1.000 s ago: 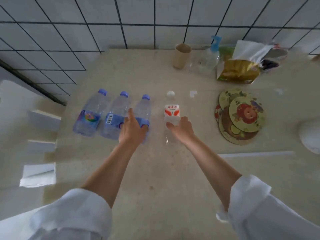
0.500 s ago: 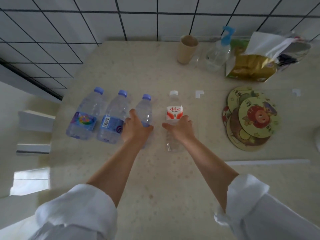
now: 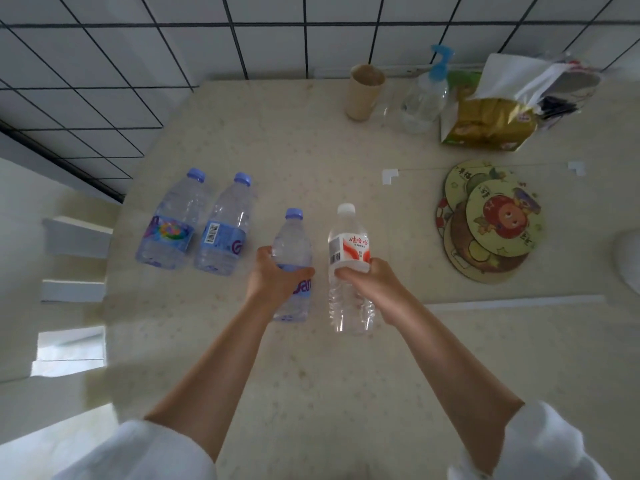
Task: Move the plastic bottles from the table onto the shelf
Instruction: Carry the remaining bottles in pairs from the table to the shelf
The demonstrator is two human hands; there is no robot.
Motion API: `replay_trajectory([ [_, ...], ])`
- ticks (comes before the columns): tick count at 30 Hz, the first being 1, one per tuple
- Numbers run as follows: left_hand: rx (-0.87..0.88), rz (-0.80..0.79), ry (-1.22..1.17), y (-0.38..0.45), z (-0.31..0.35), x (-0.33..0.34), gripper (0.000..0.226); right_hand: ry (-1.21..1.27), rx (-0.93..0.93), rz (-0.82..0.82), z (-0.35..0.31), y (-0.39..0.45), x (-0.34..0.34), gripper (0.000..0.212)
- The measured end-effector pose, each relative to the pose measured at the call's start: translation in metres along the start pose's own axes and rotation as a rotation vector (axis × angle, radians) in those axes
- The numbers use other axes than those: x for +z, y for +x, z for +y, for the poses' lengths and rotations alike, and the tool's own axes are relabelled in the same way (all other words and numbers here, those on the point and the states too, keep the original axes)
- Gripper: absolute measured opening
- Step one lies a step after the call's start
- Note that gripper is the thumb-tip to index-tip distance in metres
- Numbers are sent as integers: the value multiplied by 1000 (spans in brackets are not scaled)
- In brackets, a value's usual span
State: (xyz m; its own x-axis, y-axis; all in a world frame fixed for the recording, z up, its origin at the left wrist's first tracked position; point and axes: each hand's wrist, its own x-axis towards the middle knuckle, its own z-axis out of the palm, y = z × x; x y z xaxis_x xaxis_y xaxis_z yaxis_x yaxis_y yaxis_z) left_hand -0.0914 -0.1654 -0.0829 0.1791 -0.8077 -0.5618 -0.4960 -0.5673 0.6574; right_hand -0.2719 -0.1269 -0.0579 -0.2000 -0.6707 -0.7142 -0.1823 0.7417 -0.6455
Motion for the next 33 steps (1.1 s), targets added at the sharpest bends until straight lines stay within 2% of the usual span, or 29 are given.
replay_trajectory([
  [3,-37,-23,-122,-28,-16,-2,72,32,-1,0,20,-31,-1,39],
  [7,8,-14,-214,-68,-35,-9,75,50,11,83,46,-75,1,54],
  [13,141,-55,-208,-124,-64,-23,73,30,-61,296,87,-142,20,56],
  [16,206,-104,-181,-150,-76,-28,76,111,-85,385,109,-175,35,51],
  [18,276,-162,-142,-165,-79,-31,69,189,-85,422,123,-195,44,50],
  [21,422,-263,-66,-191,-84,-32,41,258,-58,486,148,-229,53,51],
  [23,462,-311,-25,-209,-88,-30,32,358,-64,529,164,-253,56,50],
  [30,558,-456,135,-265,-101,-7,57,612,-55,685,223,-328,56,43],
  [33,610,-561,212,-297,-111,17,60,685,-18,805,258,-365,55,44],
])
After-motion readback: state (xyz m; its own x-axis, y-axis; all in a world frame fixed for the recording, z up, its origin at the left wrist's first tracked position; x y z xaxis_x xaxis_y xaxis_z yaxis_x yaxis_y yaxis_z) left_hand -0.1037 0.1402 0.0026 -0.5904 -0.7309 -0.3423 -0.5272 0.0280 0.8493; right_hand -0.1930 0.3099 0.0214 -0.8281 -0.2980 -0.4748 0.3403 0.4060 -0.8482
